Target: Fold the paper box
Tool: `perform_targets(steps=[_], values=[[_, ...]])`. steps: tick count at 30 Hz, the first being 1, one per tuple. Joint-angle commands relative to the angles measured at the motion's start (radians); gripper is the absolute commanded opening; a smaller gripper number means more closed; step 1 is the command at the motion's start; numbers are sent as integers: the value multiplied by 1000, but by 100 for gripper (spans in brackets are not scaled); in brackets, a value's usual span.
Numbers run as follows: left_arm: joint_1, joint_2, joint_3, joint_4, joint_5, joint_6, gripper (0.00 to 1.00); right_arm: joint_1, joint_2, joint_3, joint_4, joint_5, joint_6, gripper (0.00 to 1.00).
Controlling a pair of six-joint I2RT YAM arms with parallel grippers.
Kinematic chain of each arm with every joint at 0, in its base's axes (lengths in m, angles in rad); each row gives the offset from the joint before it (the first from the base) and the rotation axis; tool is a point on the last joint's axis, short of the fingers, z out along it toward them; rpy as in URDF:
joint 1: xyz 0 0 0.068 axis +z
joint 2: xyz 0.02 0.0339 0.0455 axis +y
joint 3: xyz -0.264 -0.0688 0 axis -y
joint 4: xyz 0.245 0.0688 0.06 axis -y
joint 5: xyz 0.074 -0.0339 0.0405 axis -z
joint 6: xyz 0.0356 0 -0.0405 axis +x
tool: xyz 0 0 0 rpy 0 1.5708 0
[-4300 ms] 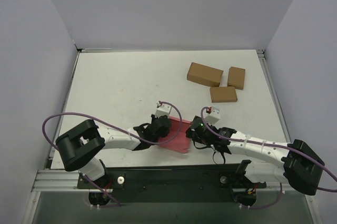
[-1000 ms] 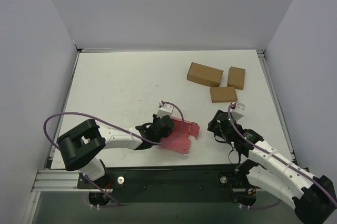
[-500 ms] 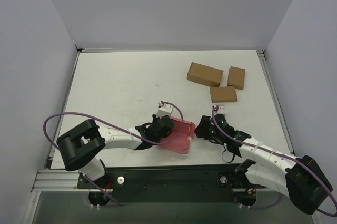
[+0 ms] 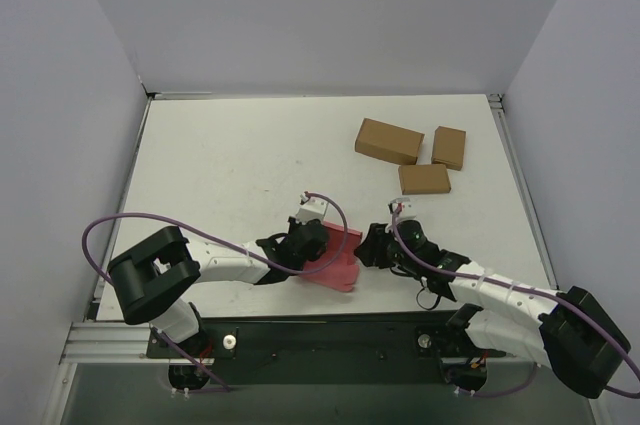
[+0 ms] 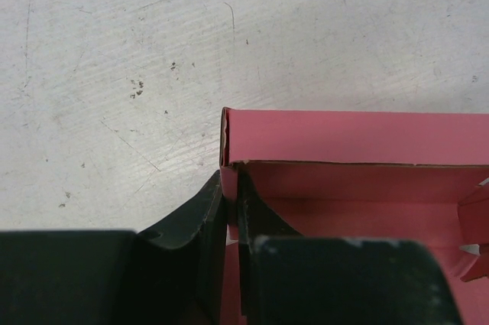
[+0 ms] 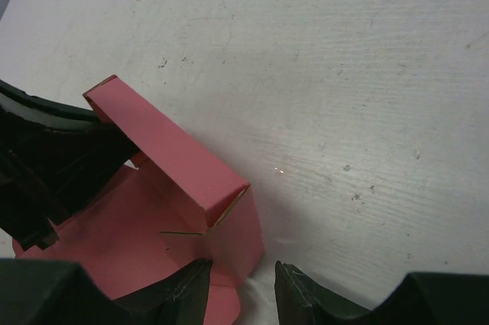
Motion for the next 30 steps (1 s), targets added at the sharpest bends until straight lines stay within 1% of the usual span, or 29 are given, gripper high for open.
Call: perform_targets(steps=[1, 4, 11, 20, 24, 27, 28, 30], values=[[-4, -30, -2, 41, 7, 2, 0, 16, 11, -10, 140, -77, -31, 40], [-3, -37, -9, 54, 12, 10, 0, 19, 20, -21, 178, -108, -44, 40], [-10, -56, -34, 81, 7, 24, 0, 18, 35, -21, 168, -38, -84, 37], [-30, -45, -31, 100, 4, 45, 0, 16, 96, 39, 188, 4, -163, 36], [-33, -38, -25, 100, 6, 47, 0, 15, 129, 44, 215, 56, -176, 35], [-40, -31, -17, 97, 3, 48, 0, 22, 143, 39, 240, 84, -168, 32], [-41, -30, -14, 97, 1, 50, 0, 25, 144, 39, 241, 141, -165, 29], [-47, -28, -11, 97, -2, 50, 0, 38, 156, 39, 246, 173, -160, 28]])
